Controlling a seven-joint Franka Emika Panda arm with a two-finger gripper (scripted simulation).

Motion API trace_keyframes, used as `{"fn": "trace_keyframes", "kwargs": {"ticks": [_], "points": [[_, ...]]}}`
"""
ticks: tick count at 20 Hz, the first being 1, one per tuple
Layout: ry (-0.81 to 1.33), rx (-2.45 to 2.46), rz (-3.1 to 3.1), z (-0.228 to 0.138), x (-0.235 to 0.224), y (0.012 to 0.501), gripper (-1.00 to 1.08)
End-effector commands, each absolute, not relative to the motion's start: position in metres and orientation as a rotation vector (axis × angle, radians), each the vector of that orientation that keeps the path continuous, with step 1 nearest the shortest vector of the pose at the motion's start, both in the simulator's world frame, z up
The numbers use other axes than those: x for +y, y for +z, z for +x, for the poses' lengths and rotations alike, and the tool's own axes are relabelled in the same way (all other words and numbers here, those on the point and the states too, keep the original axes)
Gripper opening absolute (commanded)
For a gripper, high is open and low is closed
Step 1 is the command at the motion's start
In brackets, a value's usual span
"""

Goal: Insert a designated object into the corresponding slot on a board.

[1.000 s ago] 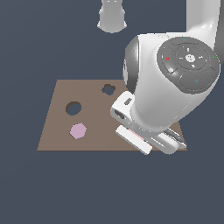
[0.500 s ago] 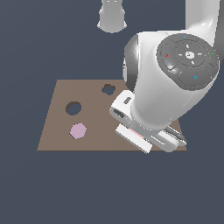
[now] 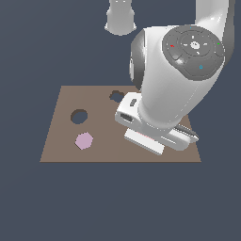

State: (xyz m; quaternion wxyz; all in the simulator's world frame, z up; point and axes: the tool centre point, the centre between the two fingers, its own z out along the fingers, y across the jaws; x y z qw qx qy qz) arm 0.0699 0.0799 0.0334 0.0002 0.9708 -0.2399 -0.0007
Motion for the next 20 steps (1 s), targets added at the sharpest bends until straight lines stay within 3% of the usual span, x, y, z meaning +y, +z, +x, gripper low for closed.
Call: {"fn": "trace_keyframes", "kwargs": {"ticks": [1, 20], "points": [[-0.001, -0.669, 3.069, 0.062, 0.078, 0.034, -1.00], [0.000, 0.302, 3.127, -0.013, 0.025, 0.037, -1.00]]}}
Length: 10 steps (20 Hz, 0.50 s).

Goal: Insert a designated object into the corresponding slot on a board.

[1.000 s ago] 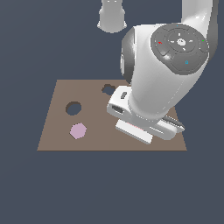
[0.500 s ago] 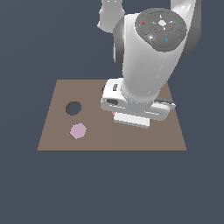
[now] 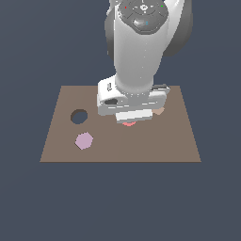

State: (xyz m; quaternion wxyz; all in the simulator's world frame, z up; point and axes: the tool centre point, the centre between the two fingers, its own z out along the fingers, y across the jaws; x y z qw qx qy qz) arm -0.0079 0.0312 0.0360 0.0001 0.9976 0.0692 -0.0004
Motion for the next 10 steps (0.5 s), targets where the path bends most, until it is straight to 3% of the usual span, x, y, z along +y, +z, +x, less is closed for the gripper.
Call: {"fn": "trace_keyframes", "kwargs": {"ticks": [1, 10], "points": [[0.000, 0.355, 3.121, -0.016, 0.021, 0.037, -1.00], [0.000, 0.810, 3.035, -0.035, -0.020, 0.038, -1.00]]}}
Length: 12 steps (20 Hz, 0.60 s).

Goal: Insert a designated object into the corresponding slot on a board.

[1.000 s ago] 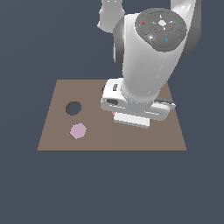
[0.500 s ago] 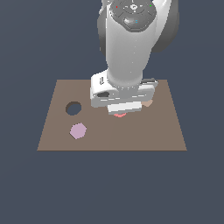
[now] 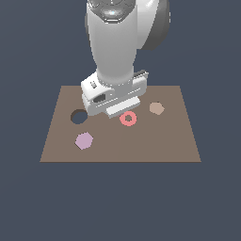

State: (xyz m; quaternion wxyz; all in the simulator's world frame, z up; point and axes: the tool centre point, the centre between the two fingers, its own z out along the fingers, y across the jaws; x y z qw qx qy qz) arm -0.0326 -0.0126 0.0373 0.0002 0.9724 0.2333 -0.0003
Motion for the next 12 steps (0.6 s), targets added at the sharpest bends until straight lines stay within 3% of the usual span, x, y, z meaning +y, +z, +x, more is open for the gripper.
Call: {"fn": "trace_keyframes", "kwargs": {"ticks": [1, 12], "points": [[0.000, 0.859, 3.021, -0.036, -0.025, 0.038, -1.00], [0.000, 1.366, 2.828, -0.040, -0.078, 0.039, -1.00]]}}
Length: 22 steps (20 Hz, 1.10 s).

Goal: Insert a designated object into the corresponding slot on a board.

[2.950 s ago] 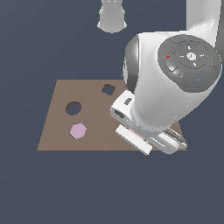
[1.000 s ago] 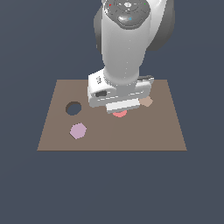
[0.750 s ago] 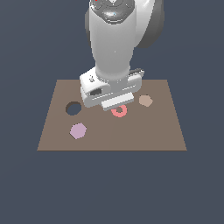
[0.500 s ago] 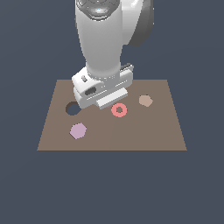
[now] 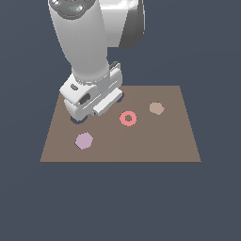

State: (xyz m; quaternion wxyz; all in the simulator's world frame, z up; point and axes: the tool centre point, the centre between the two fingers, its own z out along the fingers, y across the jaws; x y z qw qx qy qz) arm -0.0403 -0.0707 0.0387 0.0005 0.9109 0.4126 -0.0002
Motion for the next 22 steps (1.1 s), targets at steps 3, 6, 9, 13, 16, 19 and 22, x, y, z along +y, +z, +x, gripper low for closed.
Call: {"fn": "trace_keyframes", "kwargs": {"ticks": [3, 6, 9, 13, 16, 19, 22], "points": [[0.000, 1.496, 2.761, -0.037, -0.093, 0.039, -1.00], [0.000, 1.611, 2.695, -0.034, -0.106, 0.040, -1.00], [0.000, 1.710, 2.633, -0.029, -0.117, 0.040, -1.00], [0.000, 1.820, 2.558, -0.023, -0.129, 0.040, -1.00], [0.000, 1.887, 2.509, -0.019, -0.136, 0.040, -1.00], [0.000, 1.941, 2.468, -0.015, -0.141, 0.041, -1.00], [-0.001, 1.983, 2.434, -0.012, -0.146, 0.041, -1.00]]}}
